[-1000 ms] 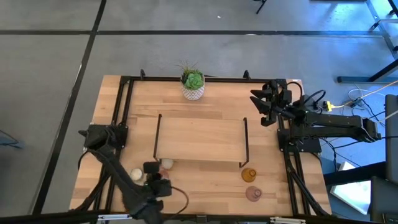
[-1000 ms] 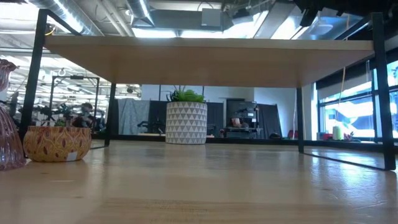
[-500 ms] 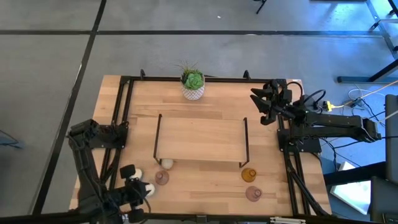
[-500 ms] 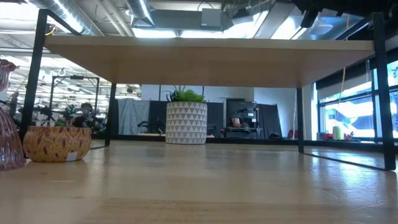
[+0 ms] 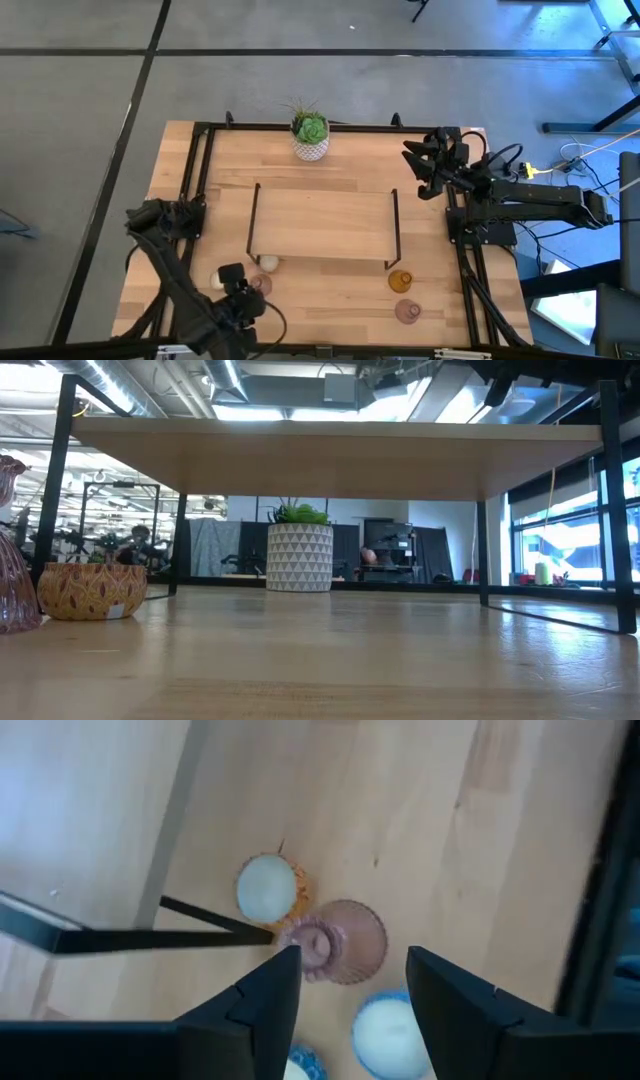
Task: Pick & Place candle stick holders
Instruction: Put the left pink glass candle holder on the shelf
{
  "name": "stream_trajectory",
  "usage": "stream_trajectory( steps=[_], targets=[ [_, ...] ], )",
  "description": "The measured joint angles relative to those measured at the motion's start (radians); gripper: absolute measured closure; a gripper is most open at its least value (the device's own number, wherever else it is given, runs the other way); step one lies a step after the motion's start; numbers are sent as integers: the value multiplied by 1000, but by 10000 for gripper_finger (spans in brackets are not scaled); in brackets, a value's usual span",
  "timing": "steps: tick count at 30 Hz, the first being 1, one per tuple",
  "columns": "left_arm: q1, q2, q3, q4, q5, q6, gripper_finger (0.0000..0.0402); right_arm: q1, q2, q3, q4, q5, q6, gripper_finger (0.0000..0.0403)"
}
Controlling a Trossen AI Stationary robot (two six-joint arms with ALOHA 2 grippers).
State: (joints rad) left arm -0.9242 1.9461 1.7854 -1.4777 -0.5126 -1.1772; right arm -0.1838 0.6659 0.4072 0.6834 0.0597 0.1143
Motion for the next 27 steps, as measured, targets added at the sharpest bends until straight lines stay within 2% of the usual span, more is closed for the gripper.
stream_trajectory(
  steps=[7, 17, 20, 25, 27],
  targets=[
    [18, 0, -122, 70, 90, 22, 221, 0, 0, 0, 1, 0, 0, 265],
    [29, 0, -143, 135, 65, 101, 221, -1, 0, 1, -18, 0, 7, 265],
    [44, 0, -143, 159, 61, 136, 223, -1, 0, 46, -158, -1, 33, 265],
    [61, 0, -143, 166, 62, 162, 222, -1, 12, 199, -577, -8, 63, 265],
    [63, 0, -143, 166, 70, 162, 222, -1, 19, 242, -687, -8, 90, 265]
  ],
)
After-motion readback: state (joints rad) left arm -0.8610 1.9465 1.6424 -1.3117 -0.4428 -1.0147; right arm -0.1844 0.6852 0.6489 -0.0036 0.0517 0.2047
